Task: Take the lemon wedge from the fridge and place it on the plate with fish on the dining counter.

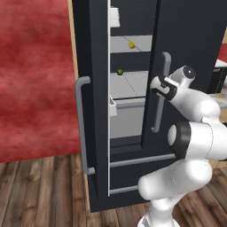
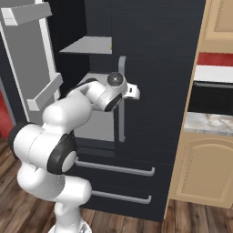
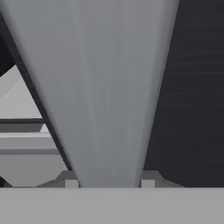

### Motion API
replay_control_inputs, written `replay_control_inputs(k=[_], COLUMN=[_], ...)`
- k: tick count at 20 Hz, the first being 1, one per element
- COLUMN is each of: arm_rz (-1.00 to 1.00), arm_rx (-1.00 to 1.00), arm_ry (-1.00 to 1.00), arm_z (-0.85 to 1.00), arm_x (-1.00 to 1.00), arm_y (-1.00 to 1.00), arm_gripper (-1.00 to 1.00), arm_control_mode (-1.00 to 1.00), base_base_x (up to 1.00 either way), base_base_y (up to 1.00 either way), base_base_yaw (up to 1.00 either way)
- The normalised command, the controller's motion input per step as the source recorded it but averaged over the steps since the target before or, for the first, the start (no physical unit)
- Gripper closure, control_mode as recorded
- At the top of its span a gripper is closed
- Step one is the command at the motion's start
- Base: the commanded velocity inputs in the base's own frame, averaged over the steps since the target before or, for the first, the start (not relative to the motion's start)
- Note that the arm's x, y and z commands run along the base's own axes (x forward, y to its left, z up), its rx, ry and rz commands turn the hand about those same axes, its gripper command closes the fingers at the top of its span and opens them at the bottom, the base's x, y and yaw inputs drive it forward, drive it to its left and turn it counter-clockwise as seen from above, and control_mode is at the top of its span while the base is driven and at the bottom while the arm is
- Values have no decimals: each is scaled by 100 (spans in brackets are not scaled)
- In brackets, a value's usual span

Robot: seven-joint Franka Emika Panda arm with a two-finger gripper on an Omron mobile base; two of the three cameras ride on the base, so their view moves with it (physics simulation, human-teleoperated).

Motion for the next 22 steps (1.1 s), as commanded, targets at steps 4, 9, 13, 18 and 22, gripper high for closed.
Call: replay_control_inputs(k=[4, 9, 13, 18, 22], arm_rz=[-2, -8, -15, -24, -27], arm_rx=[0, 0, 4, 7, 13], arm_ry=[-5, -8, -9, -7, -18], arm_z=[0, 0, 1, 19, 79], arm_x=[-79, -100, -100, -100, -100], arm_y=[-4, -21, -38, -39, -14], arm_gripper=[100, 100, 100, 100, -100], arm_control_mode=[-100, -100, -100, -100, -100], base_base_x=[0, 0, 0, 0, 0], base_base_y=[0, 0, 0, 0, 0], base_base_yaw=[0, 0, 0, 0, 0])
